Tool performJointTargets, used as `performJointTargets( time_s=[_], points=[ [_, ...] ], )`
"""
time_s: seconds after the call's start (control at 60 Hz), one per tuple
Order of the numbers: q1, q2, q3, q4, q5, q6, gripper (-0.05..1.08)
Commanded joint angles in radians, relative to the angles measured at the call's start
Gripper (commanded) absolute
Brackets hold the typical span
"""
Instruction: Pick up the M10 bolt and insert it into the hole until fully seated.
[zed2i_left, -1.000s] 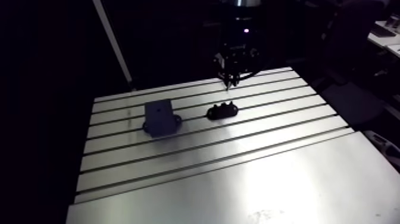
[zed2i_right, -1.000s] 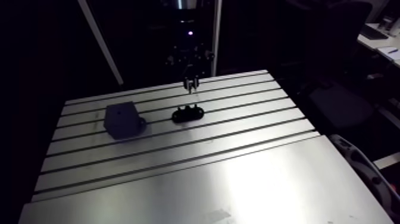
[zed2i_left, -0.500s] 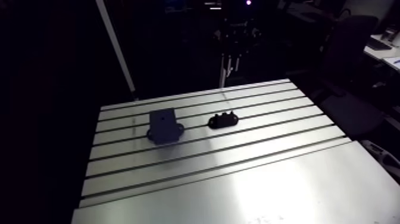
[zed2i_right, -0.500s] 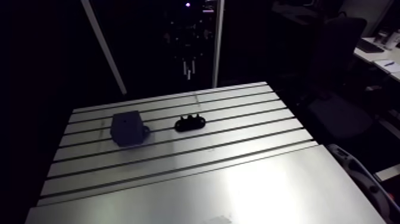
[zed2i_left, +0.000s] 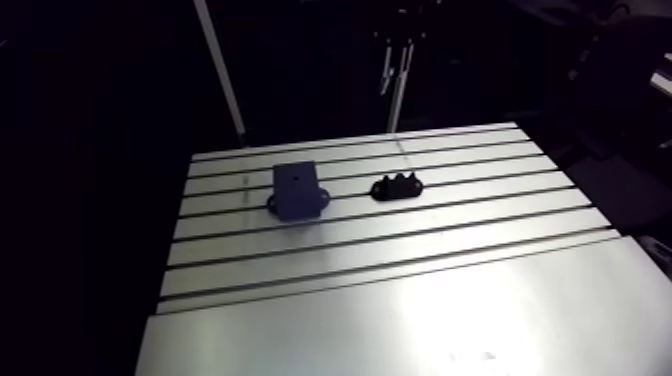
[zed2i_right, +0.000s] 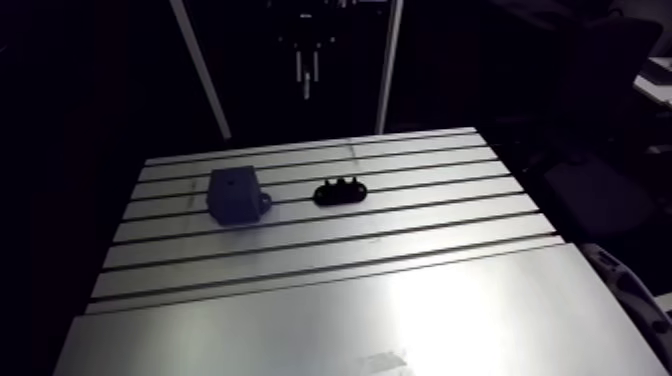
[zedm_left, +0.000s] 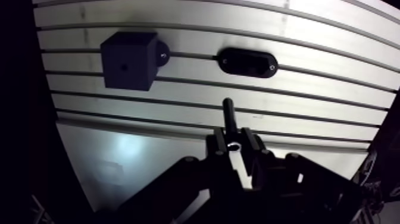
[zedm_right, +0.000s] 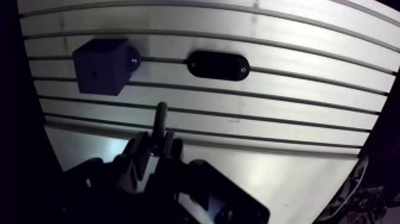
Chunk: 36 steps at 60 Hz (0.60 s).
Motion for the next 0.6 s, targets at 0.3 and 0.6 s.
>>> performJointTargets(
  time_s=[0.3,0.6],
  points=[
    [0.215,0.108,-0.117,0.106,-0.017,0.000,1.08],
    [0.278,0.155,-0.159,0.146,-0.037,0.000,1.08]
  ],
)
